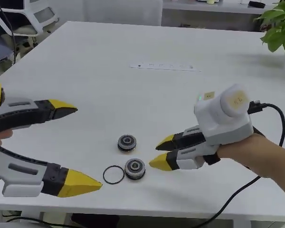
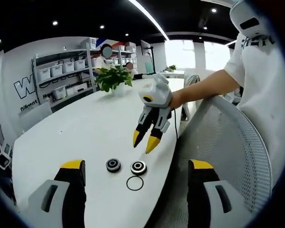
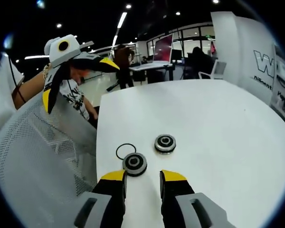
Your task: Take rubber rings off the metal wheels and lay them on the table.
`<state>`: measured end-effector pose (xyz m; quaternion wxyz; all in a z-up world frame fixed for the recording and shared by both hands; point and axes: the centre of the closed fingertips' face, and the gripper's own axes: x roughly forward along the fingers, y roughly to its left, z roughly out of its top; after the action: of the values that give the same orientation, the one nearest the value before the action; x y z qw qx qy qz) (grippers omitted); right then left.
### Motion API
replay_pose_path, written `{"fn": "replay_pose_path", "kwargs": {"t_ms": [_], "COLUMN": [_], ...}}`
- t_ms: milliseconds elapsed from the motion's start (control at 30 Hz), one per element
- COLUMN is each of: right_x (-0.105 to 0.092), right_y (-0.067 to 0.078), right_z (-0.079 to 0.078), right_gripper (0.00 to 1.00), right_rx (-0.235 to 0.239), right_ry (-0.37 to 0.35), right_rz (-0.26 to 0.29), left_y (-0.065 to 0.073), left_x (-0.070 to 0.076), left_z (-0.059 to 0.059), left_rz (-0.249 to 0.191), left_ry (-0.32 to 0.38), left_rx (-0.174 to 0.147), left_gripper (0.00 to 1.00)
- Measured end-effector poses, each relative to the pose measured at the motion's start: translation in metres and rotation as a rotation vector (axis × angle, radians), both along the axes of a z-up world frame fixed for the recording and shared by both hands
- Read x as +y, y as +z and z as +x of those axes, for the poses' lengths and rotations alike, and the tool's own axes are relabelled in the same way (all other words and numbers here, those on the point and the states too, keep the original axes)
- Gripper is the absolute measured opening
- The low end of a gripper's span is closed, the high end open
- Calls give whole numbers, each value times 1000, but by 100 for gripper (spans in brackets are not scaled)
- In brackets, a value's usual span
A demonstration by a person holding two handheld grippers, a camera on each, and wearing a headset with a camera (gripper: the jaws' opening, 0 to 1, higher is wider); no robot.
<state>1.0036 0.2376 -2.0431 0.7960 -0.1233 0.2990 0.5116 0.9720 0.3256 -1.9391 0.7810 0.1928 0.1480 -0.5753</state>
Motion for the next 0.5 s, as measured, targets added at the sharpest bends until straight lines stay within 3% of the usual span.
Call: {"fn": "replay_pose_path", "kwargs": {"t_ms": [400,500], "right_x": [0,0], "right_y": [-19,-22], "right_z": [-9,-10], "right_gripper": [24,24], "right_rx": [44,52], "right_ry": [23,21], "right_rz": [-37,-37], "left_y": [5,3], "left_x": [-43,-53], "left_z": [8,9], "left_rz": [74,84], "left_ry": [-157,-192], "left_rx": [-63,-64], "left_gripper": [80,78]}}
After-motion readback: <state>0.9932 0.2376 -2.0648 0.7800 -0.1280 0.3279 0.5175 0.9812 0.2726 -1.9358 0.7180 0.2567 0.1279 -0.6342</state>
